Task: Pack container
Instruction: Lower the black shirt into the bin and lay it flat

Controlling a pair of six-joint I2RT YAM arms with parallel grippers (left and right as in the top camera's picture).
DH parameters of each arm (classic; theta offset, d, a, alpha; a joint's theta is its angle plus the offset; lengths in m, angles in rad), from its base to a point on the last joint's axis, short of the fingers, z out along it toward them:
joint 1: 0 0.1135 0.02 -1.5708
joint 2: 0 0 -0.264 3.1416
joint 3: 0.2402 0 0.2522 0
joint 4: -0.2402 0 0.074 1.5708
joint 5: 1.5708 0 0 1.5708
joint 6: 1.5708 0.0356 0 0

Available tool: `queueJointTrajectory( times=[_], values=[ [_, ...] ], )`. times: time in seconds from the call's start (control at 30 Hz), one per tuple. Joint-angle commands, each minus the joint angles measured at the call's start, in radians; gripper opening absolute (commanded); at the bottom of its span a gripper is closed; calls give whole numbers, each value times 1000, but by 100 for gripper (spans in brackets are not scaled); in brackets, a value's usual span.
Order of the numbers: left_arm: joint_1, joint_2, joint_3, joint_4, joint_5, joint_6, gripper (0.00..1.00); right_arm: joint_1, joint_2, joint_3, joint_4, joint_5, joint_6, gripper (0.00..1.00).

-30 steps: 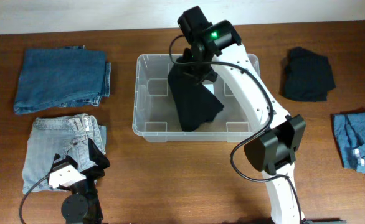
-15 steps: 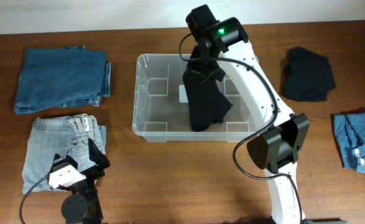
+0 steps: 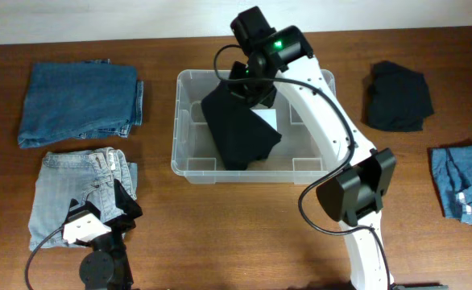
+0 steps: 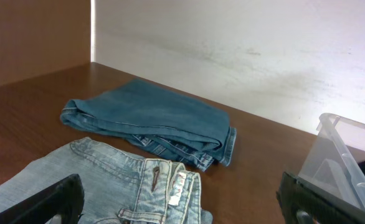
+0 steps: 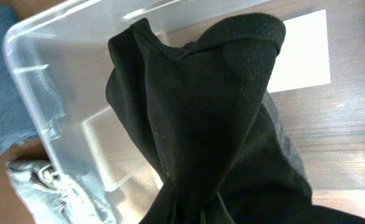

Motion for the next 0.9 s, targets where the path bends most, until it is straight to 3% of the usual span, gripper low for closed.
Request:
queueJointTrajectory(
  times=[0.0,0.23,0.37,0.5,0.87],
  values=[
    [5,-6,-1,-5,-11,-2,99,-48,-6,0,-27,82,-13,4],
    [5,-6,-1,-5,-11,-2,99,-121,-6,-156,3,111,-11,4],
    [5,-6,-1,-5,-11,-2,99,-155,-6,-293,50,150,-14,12],
    [5,-6,-1,-5,-11,-2,99,-166,-6,-309,43,294,-71,20],
    [5,-6,-1,-5,-11,-2,99,-174,-6,-263,-65,621,-119,22]
  ],
)
